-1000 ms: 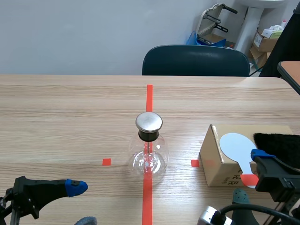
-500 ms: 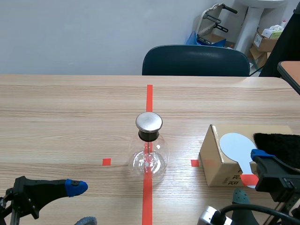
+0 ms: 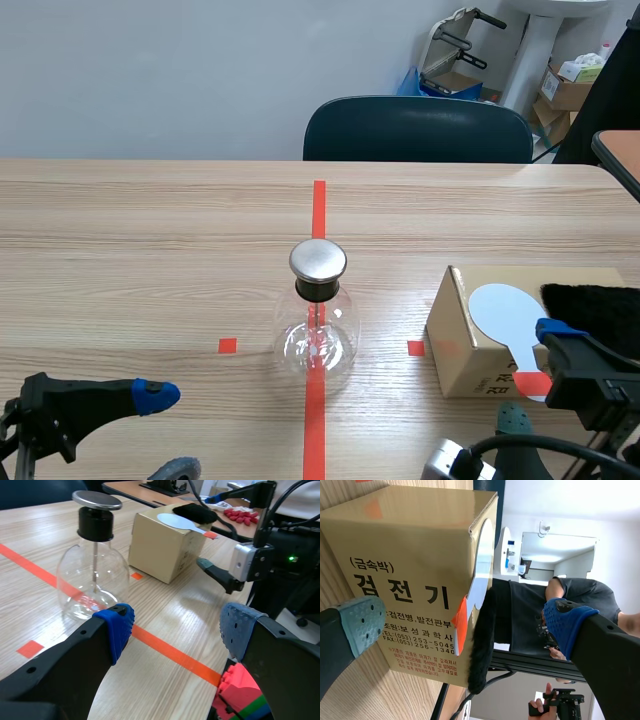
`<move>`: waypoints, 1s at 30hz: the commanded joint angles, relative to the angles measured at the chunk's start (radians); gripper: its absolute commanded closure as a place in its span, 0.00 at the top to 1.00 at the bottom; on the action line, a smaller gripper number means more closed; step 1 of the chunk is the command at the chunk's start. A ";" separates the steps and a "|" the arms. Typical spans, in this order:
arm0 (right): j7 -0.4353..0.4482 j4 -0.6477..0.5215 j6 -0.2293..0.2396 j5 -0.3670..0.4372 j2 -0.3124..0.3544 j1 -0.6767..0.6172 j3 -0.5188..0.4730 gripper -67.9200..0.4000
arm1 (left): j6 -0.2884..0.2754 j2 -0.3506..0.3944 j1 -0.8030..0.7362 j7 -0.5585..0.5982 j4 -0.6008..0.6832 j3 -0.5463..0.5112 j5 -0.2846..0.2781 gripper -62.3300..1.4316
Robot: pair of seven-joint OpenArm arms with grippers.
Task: Do the electroscope experiment
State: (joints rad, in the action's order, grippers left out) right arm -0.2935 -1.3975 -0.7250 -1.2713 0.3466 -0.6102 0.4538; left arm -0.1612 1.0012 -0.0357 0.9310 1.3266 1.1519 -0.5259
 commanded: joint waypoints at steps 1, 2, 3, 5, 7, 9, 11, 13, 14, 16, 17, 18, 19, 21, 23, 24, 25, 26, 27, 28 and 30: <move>0.002 -0.006 -0.058 0.000 0.011 0.008 0.001 1.00 | -0.007 0.014 0.000 0.012 0.016 0.003 -0.012 0.63; 0.008 -0.006 -0.058 0.001 0.011 0.006 0.001 1.00 | -0.005 0.017 0.000 0.013 0.016 0.001 -0.021 0.63; 0.014 -0.006 -0.058 0.005 0.011 0.006 0.001 1.00 | -0.005 0.019 0.000 0.013 0.016 -0.003 -0.031 0.63; 0.045 -0.010 -0.058 0.046 0.012 -0.008 0.001 1.00 | -0.005 0.022 0.000 0.015 0.016 -0.012 -0.040 0.63; 0.089 -0.019 -0.058 0.098 0.021 -0.028 0.001 1.00 | -0.005 0.022 0.000 0.015 0.016 -0.025 -0.040 0.63; 0.131 -0.039 -0.058 0.151 0.034 -0.055 0.001 1.00 | -0.006 0.021 0.000 0.015 0.016 -0.042 -0.040 0.63; 0.161 -0.067 -0.058 0.201 0.048 -0.085 0.001 1.00 | -0.006 0.017 -0.001 0.015 0.016 -0.063 -0.040 0.66; 0.178 -0.103 -0.058 0.251 0.061 -0.112 0.001 1.00 | -0.006 0.010 -0.006 0.014 0.016 -0.091 -0.040 0.73; 0.188 -0.123 -0.058 0.278 0.067 -0.128 0.001 1.00 | -0.006 0.007 -0.014 0.014 0.016 -0.109 -0.043 0.75; 0.214 -0.164 -0.058 0.336 0.080 -0.159 0.001 1.00 | -0.006 -0.001 -0.037 0.009 0.016 -0.159 -0.056 0.76; 0.233 -0.183 -0.058 0.364 0.084 -0.175 0.001 1.00 | -0.006 -0.005 -0.052 -0.002 0.016 -0.187 -0.064 0.76; 0.249 -0.206 -0.058 0.391 0.090 -0.192 0.001 1.00 | -0.006 -0.010 -0.071 -0.016 0.016 -0.220 -0.072 0.76; 0.266 -0.225 -0.058 0.421 0.098 -0.209 0.001 1.00 | -0.006 -0.015 -0.087 -0.026 0.016 -0.249 -0.083 0.76; 0.315 -0.272 -0.058 0.500 0.117 -0.244 0.001 1.00 | -0.006 -0.031 -0.126 -0.054 0.016 -0.317 -0.092 0.76; 0.371 -0.322 -0.058 0.589 0.145 -0.279 0.001 1.00 | -0.005 -0.050 -0.169 -0.080 0.016 -0.391 -0.092 0.76; 0.396 -0.349 -0.058 0.634 0.162 -0.298 0.001 1.00 | -0.005 -0.058 -0.193 -0.088 0.016 -0.429 -0.092 0.76; 0.418 -0.373 -0.051 0.679 0.179 -0.316 0.001 1.00 | -0.006 -0.065 -0.216 -0.095 0.016 -0.465 -0.092 0.76; 0.447 -0.397 -0.048 0.725 0.196 -0.334 0.001 1.00 | -0.006 -0.072 -0.239 -0.101 0.016 -0.501 -0.093 0.76; 0.476 -0.421 -0.048 0.771 0.215 -0.350 0.001 1.00 | -0.006 -0.077 -0.262 -0.108 0.016 -0.535 -0.093 0.76; 0.507 -0.445 -0.048 0.818 0.237 -0.366 0.001 1.00 | -0.006 -0.082 -0.284 -0.117 0.016 -0.570 -0.098 0.76; 0.576 -0.487 -0.048 0.914 0.285 -0.392 -0.003 1.00 | -0.006 -0.093 -0.327 -0.120 0.016 -0.632 -0.124 0.76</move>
State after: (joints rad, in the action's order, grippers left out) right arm 0.2615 -1.8706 -0.7223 -0.3672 0.6094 -1.0042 0.4538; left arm -0.1608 0.9115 -0.3569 0.7921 1.3266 0.5205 -0.6346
